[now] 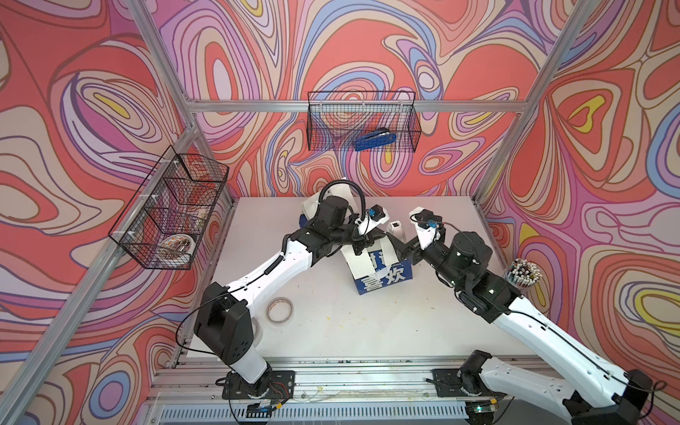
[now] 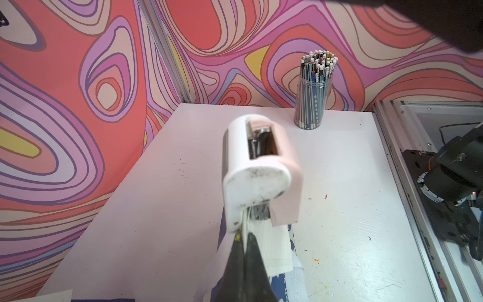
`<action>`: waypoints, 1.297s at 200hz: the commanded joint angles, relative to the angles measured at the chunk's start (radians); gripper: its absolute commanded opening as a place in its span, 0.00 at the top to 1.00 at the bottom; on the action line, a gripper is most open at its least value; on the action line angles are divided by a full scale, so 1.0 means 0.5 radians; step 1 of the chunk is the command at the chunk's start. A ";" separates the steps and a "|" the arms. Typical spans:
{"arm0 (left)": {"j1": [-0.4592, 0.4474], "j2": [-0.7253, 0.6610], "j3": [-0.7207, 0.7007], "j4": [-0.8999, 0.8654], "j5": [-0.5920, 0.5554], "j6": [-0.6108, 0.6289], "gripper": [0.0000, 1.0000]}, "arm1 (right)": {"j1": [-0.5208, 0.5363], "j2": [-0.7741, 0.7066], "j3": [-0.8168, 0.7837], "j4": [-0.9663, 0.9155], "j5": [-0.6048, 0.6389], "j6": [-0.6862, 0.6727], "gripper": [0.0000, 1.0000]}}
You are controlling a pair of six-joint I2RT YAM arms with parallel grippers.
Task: Staple the receipts to the bags
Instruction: Staple the receipt to the takeout bag.
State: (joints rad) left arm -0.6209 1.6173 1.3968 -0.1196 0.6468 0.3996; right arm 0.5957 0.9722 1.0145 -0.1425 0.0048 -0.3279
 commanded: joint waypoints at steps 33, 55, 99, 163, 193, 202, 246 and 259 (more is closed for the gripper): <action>0.004 -0.166 0.029 -0.110 0.229 0.287 1.00 | -0.721 0.171 0.424 -0.970 -1.534 -0.695 0.02; 0.005 -0.192 0.041 -0.215 0.326 0.397 1.00 | -0.728 0.329 0.596 -1.415 -1.606 -0.932 0.01; 0.005 -0.215 0.040 -0.264 0.453 0.455 1.00 | -0.726 0.593 0.756 -1.704 -1.796 -1.108 0.02; 0.005 -0.202 0.065 -0.338 0.529 0.492 1.00 | -0.692 0.782 0.779 -1.602 -2.139 -1.036 0.08; 0.005 -0.197 0.069 -0.331 0.539 0.495 1.00 | -0.642 0.798 0.738 -1.565 -2.112 -1.031 0.08; 0.005 -0.194 0.075 -0.334 0.546 0.499 1.00 | -0.631 0.799 0.728 -1.552 -2.078 -1.031 0.07; 0.005 -0.158 0.107 -0.341 0.593 0.502 1.00 | -0.493 0.887 0.738 -1.535 -1.959 -1.048 0.15; 0.005 -0.154 0.112 -0.340 0.596 0.502 1.00 | -0.474 0.895 0.728 -1.529 -1.941 -1.050 0.24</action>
State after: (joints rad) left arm -0.6205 1.5555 1.3991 -0.3199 0.8791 0.6289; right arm 0.3340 1.3956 1.3872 -0.9112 -0.9970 -0.8494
